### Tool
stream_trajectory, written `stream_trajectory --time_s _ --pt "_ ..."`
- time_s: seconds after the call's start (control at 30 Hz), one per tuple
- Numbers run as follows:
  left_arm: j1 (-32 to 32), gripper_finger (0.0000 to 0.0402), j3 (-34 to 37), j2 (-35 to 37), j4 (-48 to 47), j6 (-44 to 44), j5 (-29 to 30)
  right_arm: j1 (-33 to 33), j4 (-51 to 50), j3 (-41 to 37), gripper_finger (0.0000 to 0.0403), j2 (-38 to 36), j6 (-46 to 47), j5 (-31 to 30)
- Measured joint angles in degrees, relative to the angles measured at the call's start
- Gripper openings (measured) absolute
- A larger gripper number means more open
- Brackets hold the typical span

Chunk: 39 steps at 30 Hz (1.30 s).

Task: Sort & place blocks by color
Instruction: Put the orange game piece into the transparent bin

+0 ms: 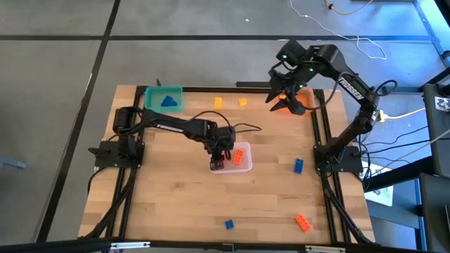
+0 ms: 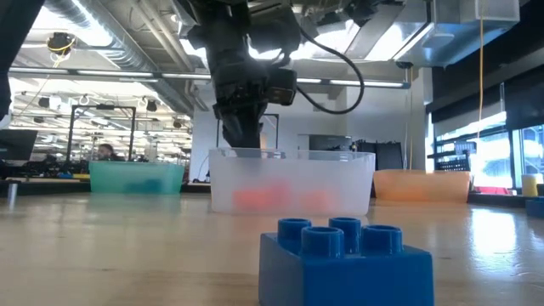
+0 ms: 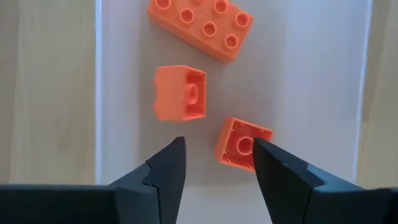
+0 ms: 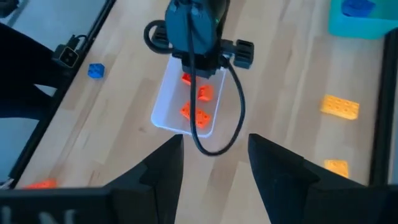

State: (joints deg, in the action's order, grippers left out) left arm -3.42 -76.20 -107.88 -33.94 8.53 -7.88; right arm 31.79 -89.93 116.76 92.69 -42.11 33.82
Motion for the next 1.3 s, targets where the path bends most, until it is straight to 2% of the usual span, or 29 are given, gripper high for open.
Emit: stream_trajectory --time_s 0.17,0.27,0.37,0.5,0.6,0.77,0.97,1.13,1.3 --pt "-0.03 0.0176 0.00 2.31 -0.11 0.85 3.08 -1.60 0.02 -2.96 0.0181 -5.40 1.67 -0.54" --pt "-0.15 0.0177 0.00 5.02 0.18 0.23 5.62 -3.71 -0.03 -7.30 0.0181 -9.96 5.61 -4.20" --pt "-0.34 0.0177 0.00 8.12 -0.26 -0.97 8.07 -7.05 -0.04 -13.07 0.0181 -14.76 9.49 -7.42" --pt "-0.97 0.0177 0.00 12.55 -1.91 -3.59 10.76 -13.15 -0.21 -20.24 0.0181 -21.24 16.14 -7.67" --pt "-1.68 0.0177 -0.04 15.94 -3.94 -5.53 11.56 -18.83 -0.18 -24.57 0.0181 -25.31 25.52 -7.70" --pt "-2.36 0.0177 -0.02 20.58 -6.93 -8.18 13.47 -29.84 0.73 -31.29 0.0181 -30.09 49.02 -8.64" --pt "-2.36 0.0177 -0.02 24.10 -8.41 -9.45 16.58 -44.69 5.02 -39.06 0.0181 -31.48 75.91 -8.74" --pt "-2.42 0.0177 0.03 25.10 -10.57 -10.73 17.62 -55.97 13.38 -44.33 0.0181 -30.59 95.08 -8.74" --pt "-2.42 0.0177 -0.02 25.35 -11.73 -10.77 17.68 -63.41 24.55 -49.09 0.0181 -29.35 111.43 -9.68"
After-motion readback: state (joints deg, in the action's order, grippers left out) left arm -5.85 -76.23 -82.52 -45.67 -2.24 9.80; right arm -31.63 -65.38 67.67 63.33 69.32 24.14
